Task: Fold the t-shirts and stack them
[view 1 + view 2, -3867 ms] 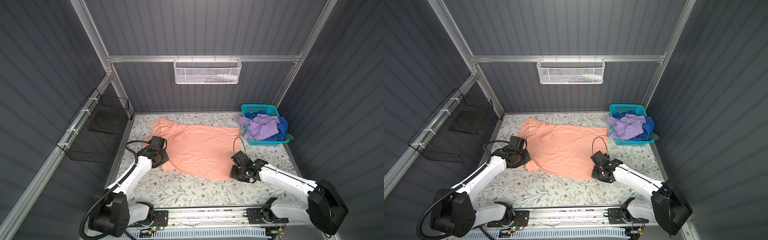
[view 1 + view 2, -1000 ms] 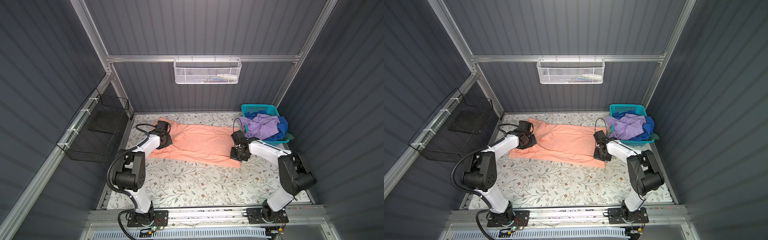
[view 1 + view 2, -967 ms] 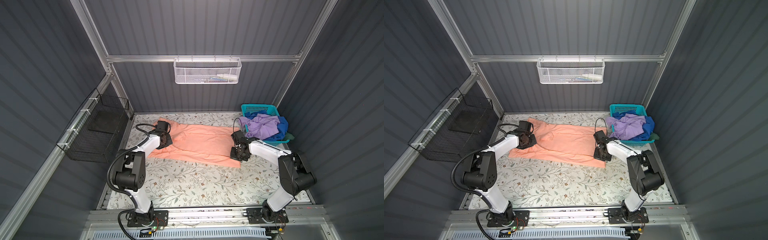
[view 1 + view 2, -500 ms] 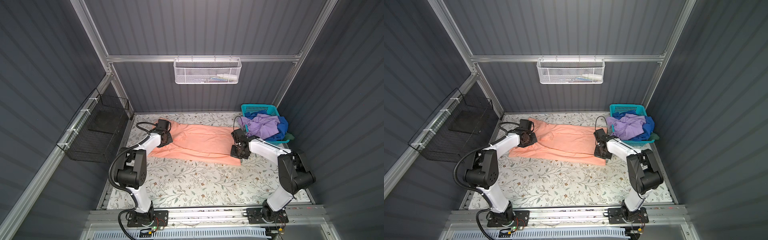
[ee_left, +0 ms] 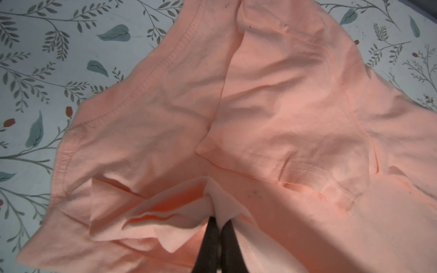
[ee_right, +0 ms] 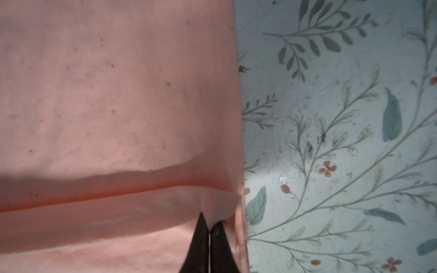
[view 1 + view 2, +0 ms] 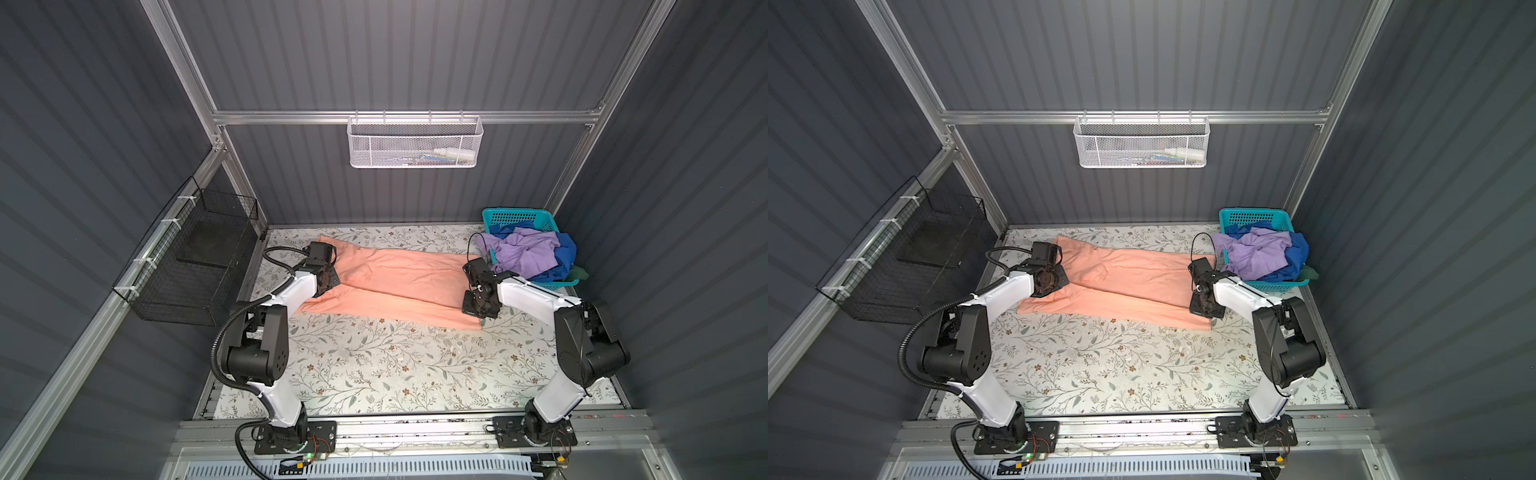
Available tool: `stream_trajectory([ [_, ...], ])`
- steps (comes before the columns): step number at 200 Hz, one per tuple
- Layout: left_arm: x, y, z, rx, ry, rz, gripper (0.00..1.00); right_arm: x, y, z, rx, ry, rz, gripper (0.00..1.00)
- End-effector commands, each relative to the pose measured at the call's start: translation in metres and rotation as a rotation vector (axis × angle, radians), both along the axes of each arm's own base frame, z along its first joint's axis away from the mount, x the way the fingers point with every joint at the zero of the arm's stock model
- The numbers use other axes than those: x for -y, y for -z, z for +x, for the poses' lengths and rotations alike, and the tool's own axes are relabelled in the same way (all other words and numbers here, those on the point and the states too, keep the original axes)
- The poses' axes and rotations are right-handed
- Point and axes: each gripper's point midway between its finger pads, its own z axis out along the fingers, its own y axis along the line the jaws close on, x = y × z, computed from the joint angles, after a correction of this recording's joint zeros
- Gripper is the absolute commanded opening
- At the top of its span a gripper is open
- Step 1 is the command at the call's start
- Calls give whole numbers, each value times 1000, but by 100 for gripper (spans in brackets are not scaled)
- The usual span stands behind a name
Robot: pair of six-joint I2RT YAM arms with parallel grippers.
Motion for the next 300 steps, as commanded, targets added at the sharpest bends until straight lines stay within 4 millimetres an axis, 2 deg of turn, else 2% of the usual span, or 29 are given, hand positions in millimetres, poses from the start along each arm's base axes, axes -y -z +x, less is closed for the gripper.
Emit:
stream_trajectory([
  [1, 1, 0, 13, 6, -4, -15, 0, 5, -3, 5, -3, 6, -25, 0],
  [29, 2, 5, 19, -3, -1, -11, 0, 5, -4, 14, 9, 2, -34, 0],
  [41, 3, 7, 22, -6, 2, -12, 0, 4, -4, 18, 10, -4, -31, 3],
  [48, 4, 7, 24, -7, 13, -17, 0, 2, -3, 19, 6, -11, -28, 8],
  [55, 7, 8, 26, -11, 38, -23, 15, 1, -3, 21, 6, -15, -24, 13],
  [59, 9, 7, 28, -11, 52, -24, 31, 0, -3, 21, 3, -17, -23, 15],
  [63, 9, 6, 28, -12, 59, -20, 41, 0, -4, 21, 4, -17, -22, 17],
  [73, 7, 2, 29, -9, 60, -2, 56, 0, -9, 21, 14, -16, -18, 25],
  [76, 6, -1, 29, -3, 60, 7, 59, 0, -11, 21, 18, -17, -15, 31],
  [89, -2, -16, 30, 42, 51, 48, 73, -1, -22, 22, 57, -14, 3, 58],
  [95, -7, -22, 28, 58, 40, 75, 77, -2, -26, 21, 74, -18, 16, 68],
  [109, -17, -34, 24, 96, 26, 124, 82, -6, -37, 19, 119, -25, 55, 84],
  [122, -24, -38, 15, 107, 4, 152, 88, -8, -46, 15, 146, -26, 81, 95],
  [130, -26, -39, 10, 114, -1, 157, 88, -9, -52, 11, 163, -27, 90, 99],
  [142, -30, -34, 4, 109, -12, 163, 88, -11, -59, 6, 179, -31, 104, 99],
  [178, -35, -10, 0, 55, -44, 68, 78, -17, -65, -11, 172, -37, 149, 99],
  [245, -34, 11, 15, 31, -54, -48, 64, -5, -47, -43, 120, -1, 146, 99],
  [271, -28, 16, 23, 37, -25, -76, 52, -4, -44, -46, 114, 0, 146, 99],
  [300, -35, 19, 25, 33, -41, -37, 51, -6, -46, -44, 115, -6, 151, 99],
])
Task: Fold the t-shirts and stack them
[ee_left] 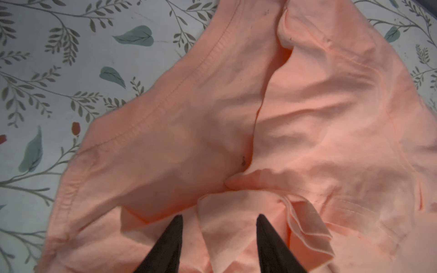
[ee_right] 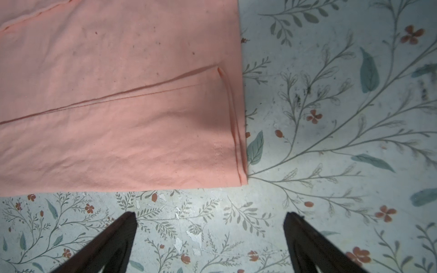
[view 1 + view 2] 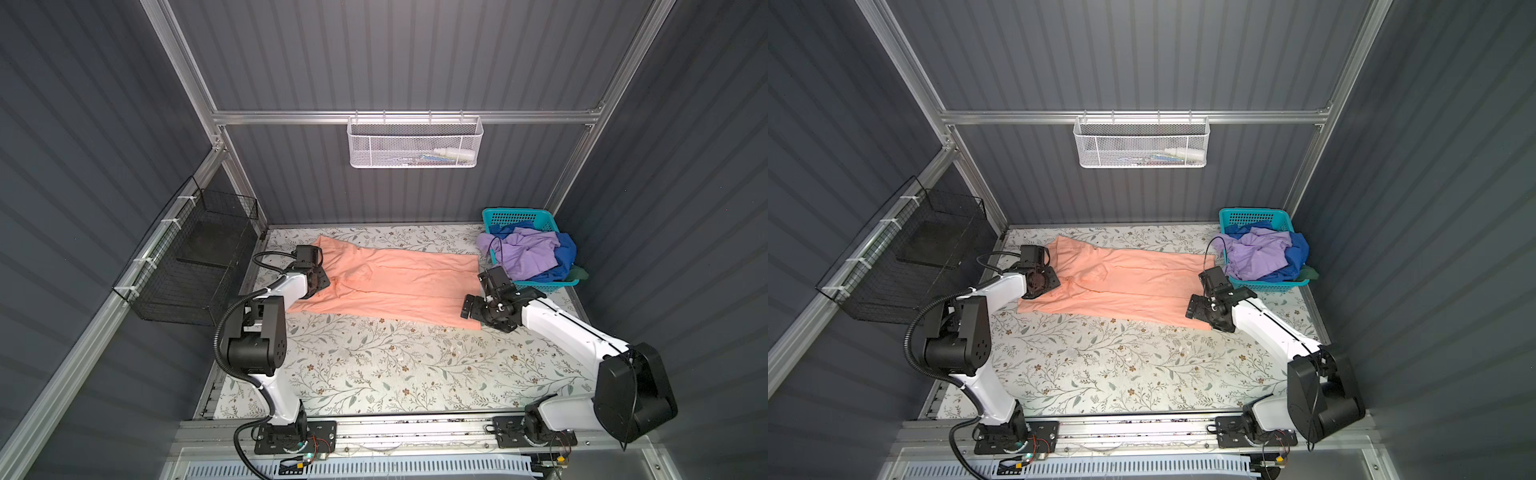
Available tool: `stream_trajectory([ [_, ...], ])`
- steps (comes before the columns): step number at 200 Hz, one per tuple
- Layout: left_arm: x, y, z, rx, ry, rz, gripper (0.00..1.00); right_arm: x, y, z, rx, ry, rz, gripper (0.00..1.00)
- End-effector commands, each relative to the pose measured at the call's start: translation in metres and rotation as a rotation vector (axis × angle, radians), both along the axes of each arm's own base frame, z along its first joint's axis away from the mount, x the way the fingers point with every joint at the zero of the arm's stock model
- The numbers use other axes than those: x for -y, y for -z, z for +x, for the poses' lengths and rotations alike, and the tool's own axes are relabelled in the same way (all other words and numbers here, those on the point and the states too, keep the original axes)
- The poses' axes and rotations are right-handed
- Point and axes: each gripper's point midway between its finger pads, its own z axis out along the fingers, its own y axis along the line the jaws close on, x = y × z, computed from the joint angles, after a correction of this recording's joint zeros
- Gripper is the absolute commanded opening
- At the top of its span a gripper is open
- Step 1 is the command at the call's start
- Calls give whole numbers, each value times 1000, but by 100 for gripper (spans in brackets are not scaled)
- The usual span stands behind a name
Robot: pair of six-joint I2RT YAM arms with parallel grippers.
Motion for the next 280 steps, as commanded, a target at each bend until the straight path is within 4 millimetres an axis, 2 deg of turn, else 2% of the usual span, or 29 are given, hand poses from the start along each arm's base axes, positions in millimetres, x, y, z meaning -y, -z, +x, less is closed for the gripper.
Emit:
stream_trajectory([
  [1, -2, -7, 13, 28, -4, 3, 51, 0, 0, -4, -10, 5, 6, 99],
  [42, -2, -8, 21, 43, -3, 2, 48, -2, 2, -4, -22, -6, 9, 99],
  [81, -1, 0, 23, 15, 3, -5, 46, -1, 2, -6, -26, -6, 8, 99],
  [124, -7, 2, 25, 10, -10, 7, 46, -2, 4, -6, -37, -15, 6, 99],
  [158, -15, 4, 20, -10, -25, 44, 52, -2, 3, -6, -36, -15, 6, 99],
  [199, -6, 13, 25, -21, -3, -10, 52, -1, 3, -7, -38, -17, -3, 99],
  [260, -2, 22, 31, -30, 6, -31, 45, 4, 0, -9, -33, -10, -21, 99],
  [280, -1, 23, 33, -26, 8, -37, 35, 3, 0, -8, -32, -10, -20, 99],
])
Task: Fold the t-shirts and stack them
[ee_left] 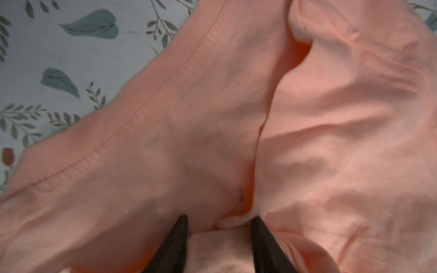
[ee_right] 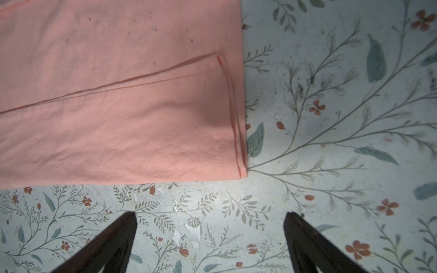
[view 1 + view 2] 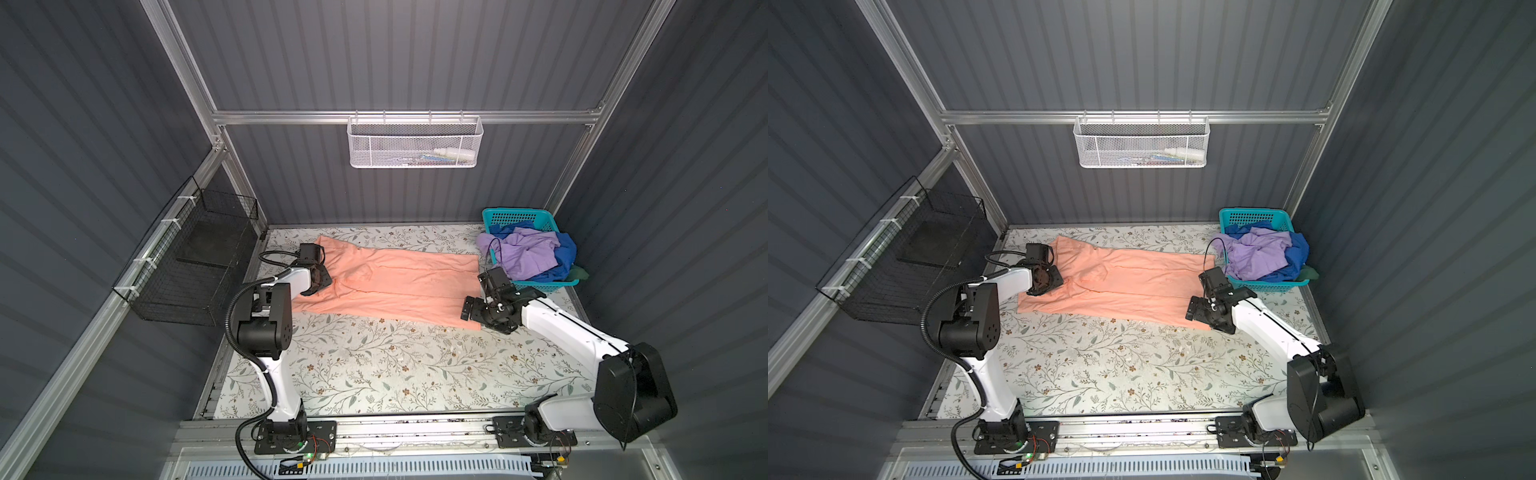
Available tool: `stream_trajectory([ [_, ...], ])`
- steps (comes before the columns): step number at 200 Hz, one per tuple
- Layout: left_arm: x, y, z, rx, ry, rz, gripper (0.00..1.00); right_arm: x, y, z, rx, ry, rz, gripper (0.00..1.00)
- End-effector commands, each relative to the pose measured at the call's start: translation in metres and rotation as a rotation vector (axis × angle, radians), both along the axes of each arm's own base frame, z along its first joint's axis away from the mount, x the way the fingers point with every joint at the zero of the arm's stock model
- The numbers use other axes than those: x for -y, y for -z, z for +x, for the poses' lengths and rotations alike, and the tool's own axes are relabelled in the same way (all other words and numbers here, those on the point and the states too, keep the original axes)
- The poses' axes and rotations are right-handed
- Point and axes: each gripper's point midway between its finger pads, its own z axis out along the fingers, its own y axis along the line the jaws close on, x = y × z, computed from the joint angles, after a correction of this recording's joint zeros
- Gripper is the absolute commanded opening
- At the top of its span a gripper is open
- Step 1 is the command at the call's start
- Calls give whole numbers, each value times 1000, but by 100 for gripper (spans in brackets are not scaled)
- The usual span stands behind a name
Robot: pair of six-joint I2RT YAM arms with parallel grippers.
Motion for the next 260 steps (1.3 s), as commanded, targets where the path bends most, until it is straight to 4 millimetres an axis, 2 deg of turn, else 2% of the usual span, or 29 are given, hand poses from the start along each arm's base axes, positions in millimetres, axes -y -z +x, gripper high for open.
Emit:
stream_trajectory([
  [1, -1, -3, 8, 10, 3, -17, 34, 4, -3, -1, 0, 0, -24, 99],
  [8, 0, -4, 9, 13, 4, -21, 30, 4, -4, -1, 0, 1, -22, 99],
  [35, -1, -10, 12, 27, 3, -18, 24, 4, -4, -1, -2, 3, -24, 99],
  [54, -1, -13, 16, 39, 11, -14, 23, 4, -4, -1, -1, 2, -27, 99],
  [82, 0, -12, 20, 36, 21, -21, 11, 5, -1, -1, -10, 1, -34, 99],
  [94, 1, -13, 21, 33, 22, -26, 9, 5, 0, -1, -15, 1, -38, 99],
  [104, -1, -12, 18, 21, 15, -17, 10, 5, 0, -2, -17, 1, -39, 99],
  [119, -9, -13, 10, 6, -26, 6, 26, 5, -1, -1, -17, 1, -37, 99],
  [147, -23, -15, -3, 19, -97, 7, 32, 4, -3, -1, -15, 2, -28, 99],
  [163, -30, -12, -6, 16, -123, -11, 33, 3, -6, -1, -7, 8, -21, 99],
  [188, -30, -4, -5, -1, -127, -58, 33, -5, -13, 1, 23, -11, -5, 99],
  [260, -11, 10, 6, -11, -79, -160, 32, -27, -17, 3, 31, -62, -5, 99],
])
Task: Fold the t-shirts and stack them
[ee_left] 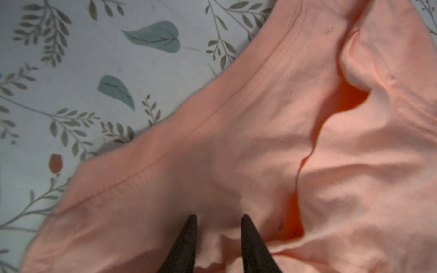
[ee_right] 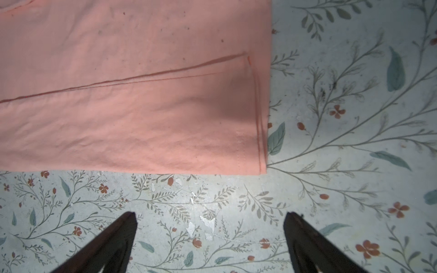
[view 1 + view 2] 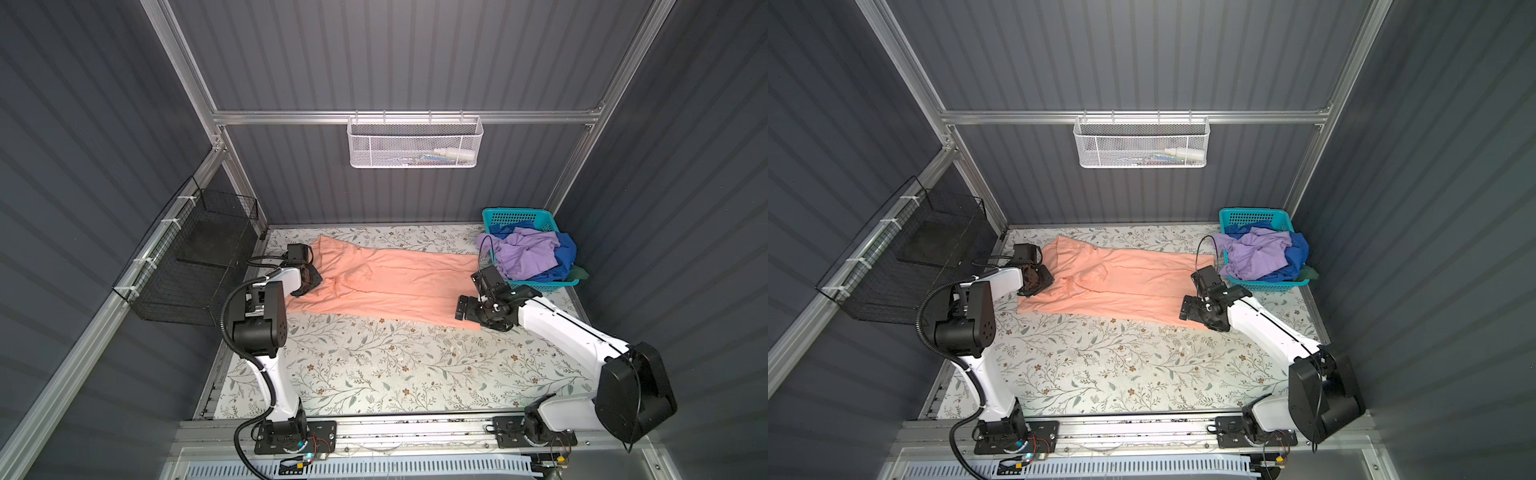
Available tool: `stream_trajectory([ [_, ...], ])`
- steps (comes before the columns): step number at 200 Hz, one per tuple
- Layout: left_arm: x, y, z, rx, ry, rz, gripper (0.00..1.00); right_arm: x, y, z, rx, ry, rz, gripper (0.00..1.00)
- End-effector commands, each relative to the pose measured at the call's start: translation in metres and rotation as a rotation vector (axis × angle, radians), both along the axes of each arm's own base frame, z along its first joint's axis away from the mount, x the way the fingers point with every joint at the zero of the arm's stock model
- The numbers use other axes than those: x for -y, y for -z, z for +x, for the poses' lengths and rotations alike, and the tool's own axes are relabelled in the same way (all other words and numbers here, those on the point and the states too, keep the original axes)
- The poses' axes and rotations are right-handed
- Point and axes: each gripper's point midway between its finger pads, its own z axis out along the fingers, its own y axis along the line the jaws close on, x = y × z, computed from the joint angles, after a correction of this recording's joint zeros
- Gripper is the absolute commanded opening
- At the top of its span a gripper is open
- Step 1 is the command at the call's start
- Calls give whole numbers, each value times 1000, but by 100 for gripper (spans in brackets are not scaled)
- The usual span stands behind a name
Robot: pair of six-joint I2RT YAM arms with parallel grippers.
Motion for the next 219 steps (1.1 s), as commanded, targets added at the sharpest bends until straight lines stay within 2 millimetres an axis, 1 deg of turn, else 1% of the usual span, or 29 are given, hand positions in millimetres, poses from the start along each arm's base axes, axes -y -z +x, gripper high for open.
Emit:
stream_trajectory([
  [1, 14, 8, 4, -11, 29, -71, 32, -4, -2, 2, -2, 5, -5, 99],
  [23, 18, 7, 5, -5, 38, -92, 32, -11, -3, 4, 0, -14, -11, 99],
  [57, 26, 11, 4, -8, 50, -139, 31, -26, -2, 6, -10, -48, -6, 99],
  [116, 30, 12, -10, -12, 52, -164, 28, -28, -1, 9, -8, -51, -9, 99],
  [128, 30, 11, -11, -10, 53, -165, 25, -29, 0, 10, -9, -55, -8, 99],
  [139, 30, 10, -11, -7, 54, -166, 15, -29, 1, 10, -14, -55, -10, 99],
  [164, 32, 6, -8, 3, 60, -171, 0, -29, 5, 9, -23, -55, -18, 99],
  [189, 32, 2, -7, 9, 65, -168, 0, -27, 10, 8, -38, -55, -28, 99],
  [219, 30, -7, -5, 14, 72, -156, 0, -30, 9, 11, -38, -62, -27, 99],
])
